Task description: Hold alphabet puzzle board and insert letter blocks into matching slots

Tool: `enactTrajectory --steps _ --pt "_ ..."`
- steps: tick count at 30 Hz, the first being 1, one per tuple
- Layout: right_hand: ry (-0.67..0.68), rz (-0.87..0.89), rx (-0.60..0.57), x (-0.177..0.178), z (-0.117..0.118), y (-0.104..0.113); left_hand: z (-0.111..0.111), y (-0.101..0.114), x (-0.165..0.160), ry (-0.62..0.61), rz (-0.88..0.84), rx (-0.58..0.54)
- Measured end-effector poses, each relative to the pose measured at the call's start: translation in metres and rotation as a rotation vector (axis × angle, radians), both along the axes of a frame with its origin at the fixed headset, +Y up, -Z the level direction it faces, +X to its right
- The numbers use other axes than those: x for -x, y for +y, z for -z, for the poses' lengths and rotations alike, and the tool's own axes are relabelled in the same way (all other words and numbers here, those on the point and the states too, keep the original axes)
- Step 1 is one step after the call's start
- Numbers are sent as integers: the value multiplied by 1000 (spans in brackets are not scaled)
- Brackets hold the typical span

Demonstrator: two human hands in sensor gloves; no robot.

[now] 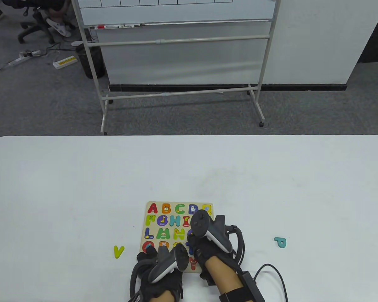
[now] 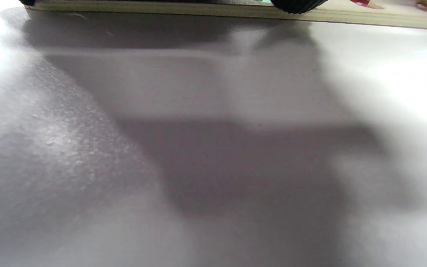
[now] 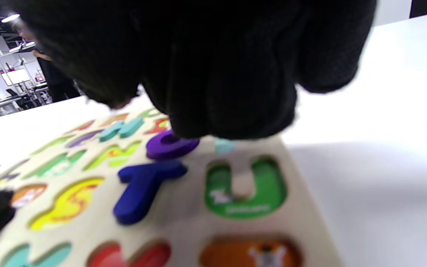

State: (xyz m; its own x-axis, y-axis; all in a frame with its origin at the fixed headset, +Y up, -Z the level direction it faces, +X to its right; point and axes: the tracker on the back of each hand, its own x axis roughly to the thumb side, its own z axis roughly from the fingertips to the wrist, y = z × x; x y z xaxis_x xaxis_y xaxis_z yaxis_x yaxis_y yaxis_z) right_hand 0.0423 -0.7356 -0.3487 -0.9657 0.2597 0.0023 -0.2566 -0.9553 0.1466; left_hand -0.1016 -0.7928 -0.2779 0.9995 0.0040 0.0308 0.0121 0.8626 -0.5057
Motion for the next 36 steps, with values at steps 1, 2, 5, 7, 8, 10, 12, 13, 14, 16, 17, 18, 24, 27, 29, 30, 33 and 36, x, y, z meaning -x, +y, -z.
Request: enactTrajectory --steps 1,2,5,7,8,10,12,13,14,16,17,18,24,27,29,30,33,36 --pt "-2 4 -4 -4 0 3 0 0 0 -1 1 0" --pt "-14 8 -11 -12 1 8 0 0 0 -1 0 0" --pt "-48 11 -28 -38 2 22 0 0 1 -3 -5 1" --pt "-83 -47 -39 -60 2 30 0 0 1 -4 -4 3" --pt "-91 -71 -40 -70 3 33 0 0 1 -5 -2 4" --pt "-141 -105 -43 -94 2 37 0 0 1 -4 -2 6" --pt "-169 -112 -26 -116 3 37 0 0 1 -4 -2 5" --pt "-199 -108 -7 -129 2 35 0 0 1 -4 -3 6" --pt "-202 -101 8 -136 2 33 0 0 1 -4 -1 6" --pt "-224 -79 68 -152 1 23 0 0 1 -5 -1 6" --pt "-243 -83 94 -157 0 18 0 0 1 -5 -2 6" --pt "-257 -107 102 -163 0 14 0 0 1 -5 -2 6" --pt "-386 -308 164 -181 -2 -4 0 0 1 -6 0 6" --pt "-424 -393 208 -186 -2 -10 0 1 1 -6 1 7" --pt "-432 -410 194 -187 -3 -12 0 1 1 -7 2 7" --pt "-437 -418 186 -187 -3 -13 0 1 0 -7 2 8" --pt "-442 -461 234 -187 -3 -18 0 1 0 -8 4 8" --pt "-452 -453 207 -188 -3 -22 0 1 0 -8 5 7"
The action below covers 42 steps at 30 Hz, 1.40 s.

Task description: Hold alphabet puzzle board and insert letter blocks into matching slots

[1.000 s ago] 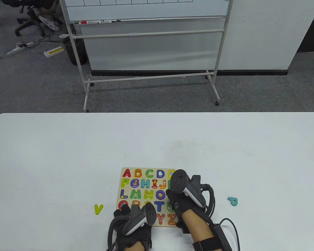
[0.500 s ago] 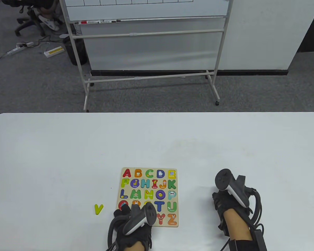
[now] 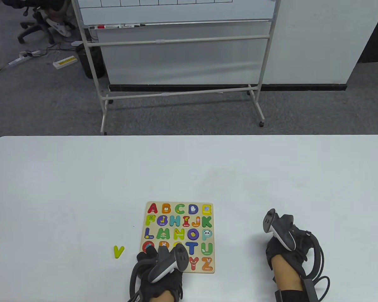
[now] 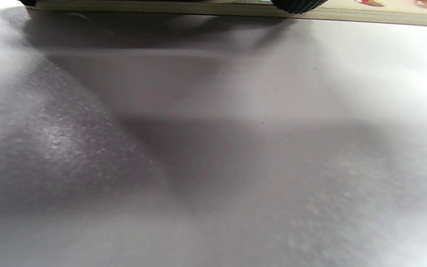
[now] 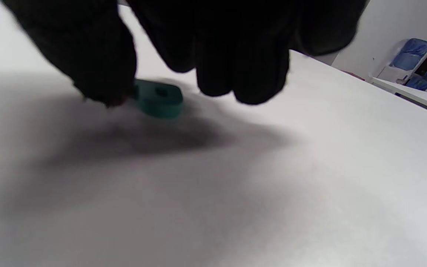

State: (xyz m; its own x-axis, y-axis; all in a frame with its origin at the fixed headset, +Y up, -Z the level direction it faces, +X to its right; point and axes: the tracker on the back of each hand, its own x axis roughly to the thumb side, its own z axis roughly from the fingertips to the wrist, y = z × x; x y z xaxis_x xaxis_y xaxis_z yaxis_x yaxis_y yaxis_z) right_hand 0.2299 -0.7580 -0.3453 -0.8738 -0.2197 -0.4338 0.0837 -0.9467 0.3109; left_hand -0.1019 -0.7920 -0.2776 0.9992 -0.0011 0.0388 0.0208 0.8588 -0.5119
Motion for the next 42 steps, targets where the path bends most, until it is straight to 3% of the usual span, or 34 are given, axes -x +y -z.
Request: enactTrajectory --steps 9,20,27,34,42 --pt "19 -13 -53 1 1 -8 0 0 0 0 0 1" --pt "99 150 -163 -1 3 -1 -1 0 -1 -2 7 1" --pt "332 191 -304 32 7 7 -1 0 -1 -1 6 2" --pt "613 133 -326 75 12 4 -1 0 -1 -2 6 3" --pt "905 244 -296 121 16 -1 -1 0 -1 -2 5 1"
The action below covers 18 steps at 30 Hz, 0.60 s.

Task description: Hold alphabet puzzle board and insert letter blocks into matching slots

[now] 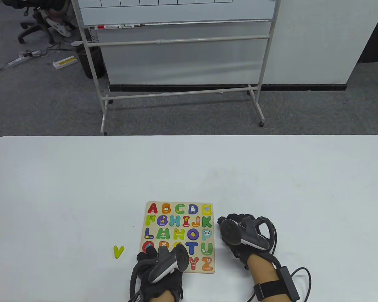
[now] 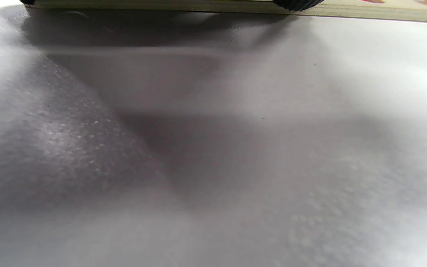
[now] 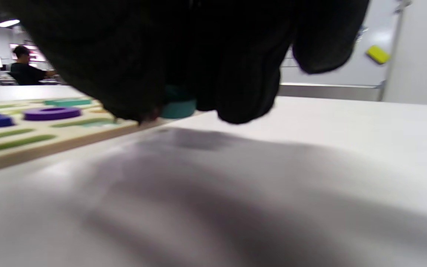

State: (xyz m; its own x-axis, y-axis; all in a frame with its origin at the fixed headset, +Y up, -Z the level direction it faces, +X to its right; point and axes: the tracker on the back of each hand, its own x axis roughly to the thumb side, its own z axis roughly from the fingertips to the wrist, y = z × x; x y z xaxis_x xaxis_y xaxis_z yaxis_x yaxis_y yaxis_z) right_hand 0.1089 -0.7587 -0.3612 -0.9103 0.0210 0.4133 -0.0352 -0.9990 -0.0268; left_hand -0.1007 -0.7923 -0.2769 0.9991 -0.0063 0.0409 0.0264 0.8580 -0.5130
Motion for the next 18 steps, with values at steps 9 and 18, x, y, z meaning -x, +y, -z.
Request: enactTrajectory --steps 9,18 --pt "120 -43 -50 36 -2 -4 0 0 0 -3 3 -1" --pt "162 -60 -67 44 -3 -5 0 0 0 -5 0 -4"
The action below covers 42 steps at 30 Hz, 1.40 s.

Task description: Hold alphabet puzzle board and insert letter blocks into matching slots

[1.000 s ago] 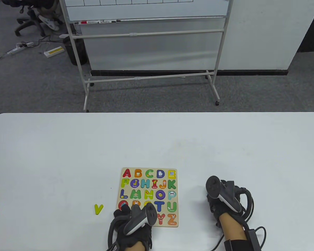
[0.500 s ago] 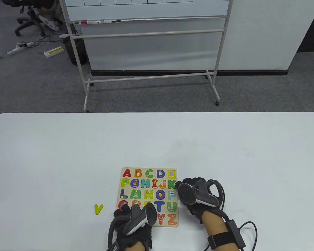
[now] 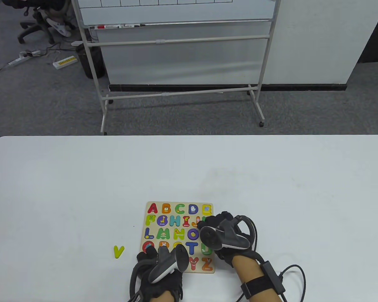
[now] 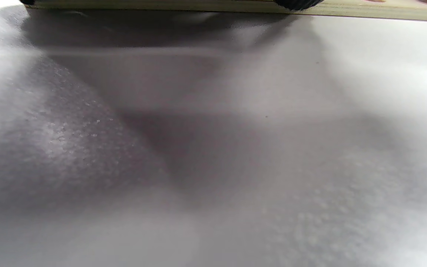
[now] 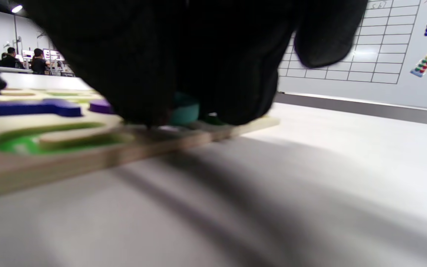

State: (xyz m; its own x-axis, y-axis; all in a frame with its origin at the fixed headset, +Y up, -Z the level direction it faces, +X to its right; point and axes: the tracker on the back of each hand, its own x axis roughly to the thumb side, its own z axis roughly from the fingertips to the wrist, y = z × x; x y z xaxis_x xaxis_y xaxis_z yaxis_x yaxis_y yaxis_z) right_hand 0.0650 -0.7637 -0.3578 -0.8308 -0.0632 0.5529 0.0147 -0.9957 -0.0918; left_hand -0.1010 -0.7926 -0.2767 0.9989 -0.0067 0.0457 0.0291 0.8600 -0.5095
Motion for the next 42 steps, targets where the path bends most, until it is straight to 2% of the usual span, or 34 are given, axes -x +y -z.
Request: enactTrajectory --steps 19,25,29,33,38,42 --pt "-23 67 -36 -3 0 -2 0 0 0 2 -3 -1" --pt "-33 32 17 -5 -2 1 0 0 0 3 -5 0" --pt "-47 -19 95 -6 -4 3 0 0 0 4 -5 1" --pt "-18 70 12 -13 -13 12 0 0 0 3 -4 1" --pt "51 88 135 -22 -30 7 1 0 1 1 -4 1" --pt "132 36 239 -29 -50 -9 1 0 1 -2 3 3"
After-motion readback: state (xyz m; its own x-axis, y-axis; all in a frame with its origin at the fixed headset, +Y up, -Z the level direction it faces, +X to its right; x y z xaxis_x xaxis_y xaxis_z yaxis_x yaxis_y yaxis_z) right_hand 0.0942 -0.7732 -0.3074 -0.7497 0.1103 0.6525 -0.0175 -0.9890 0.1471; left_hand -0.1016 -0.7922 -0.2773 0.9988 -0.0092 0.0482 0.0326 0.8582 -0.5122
